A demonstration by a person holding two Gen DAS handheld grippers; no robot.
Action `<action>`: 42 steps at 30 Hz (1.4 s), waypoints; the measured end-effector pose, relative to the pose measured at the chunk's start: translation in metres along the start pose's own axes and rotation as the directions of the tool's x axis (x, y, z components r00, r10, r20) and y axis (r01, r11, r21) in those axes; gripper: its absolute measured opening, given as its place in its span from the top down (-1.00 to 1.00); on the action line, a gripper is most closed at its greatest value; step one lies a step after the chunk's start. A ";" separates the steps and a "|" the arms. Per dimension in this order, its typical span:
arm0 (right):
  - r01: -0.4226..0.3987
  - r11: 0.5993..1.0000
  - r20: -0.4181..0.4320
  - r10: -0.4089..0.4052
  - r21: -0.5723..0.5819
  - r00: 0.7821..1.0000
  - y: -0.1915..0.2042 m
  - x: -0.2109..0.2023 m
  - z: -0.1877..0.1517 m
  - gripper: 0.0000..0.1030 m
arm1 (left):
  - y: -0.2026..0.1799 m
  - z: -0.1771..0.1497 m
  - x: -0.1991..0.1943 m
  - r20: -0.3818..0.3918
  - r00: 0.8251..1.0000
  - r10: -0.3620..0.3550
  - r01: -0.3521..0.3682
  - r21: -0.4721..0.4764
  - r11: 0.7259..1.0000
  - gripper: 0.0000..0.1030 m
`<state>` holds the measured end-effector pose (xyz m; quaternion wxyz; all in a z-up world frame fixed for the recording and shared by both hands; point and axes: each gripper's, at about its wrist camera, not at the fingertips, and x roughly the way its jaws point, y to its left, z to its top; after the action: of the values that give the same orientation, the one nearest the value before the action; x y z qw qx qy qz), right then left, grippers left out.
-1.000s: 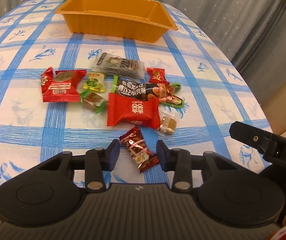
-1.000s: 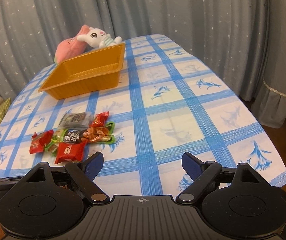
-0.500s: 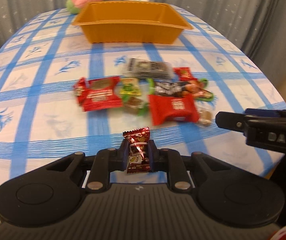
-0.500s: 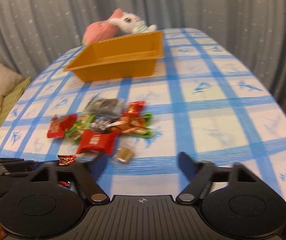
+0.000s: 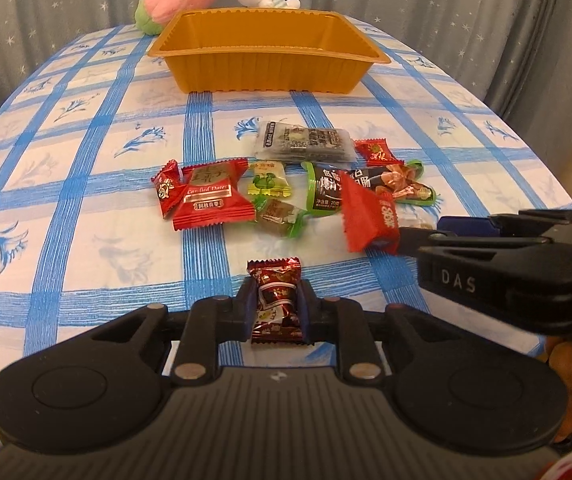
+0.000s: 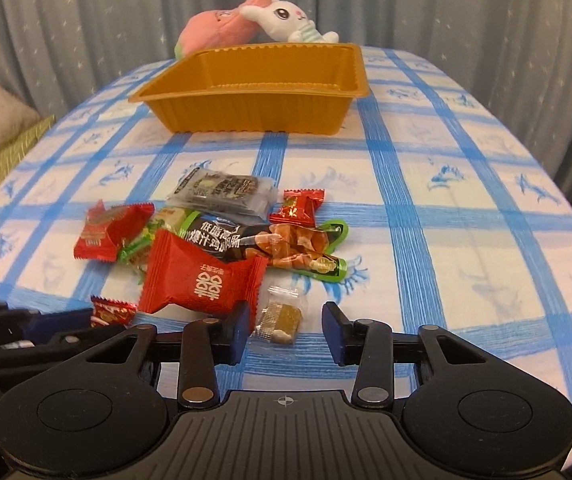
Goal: Organize snacks
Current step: 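Carry both candies into the orange tray and open both tools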
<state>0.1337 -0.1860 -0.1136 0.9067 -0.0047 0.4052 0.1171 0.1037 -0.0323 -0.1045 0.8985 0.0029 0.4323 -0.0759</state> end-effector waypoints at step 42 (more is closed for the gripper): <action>-0.086 0.994 0.286 0.062 0.073 0.956 -0.032 0.011 0.163 0.58 | 0.052 0.181 0.036 0.239 0.971 -0.030 0.031 0.000 1.000 0.66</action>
<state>0.2675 -0.1980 -0.0155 0.9497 0.0656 0.2759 0.1330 0.2739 0.0010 -0.0225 0.9427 -0.0146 0.3214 -0.0889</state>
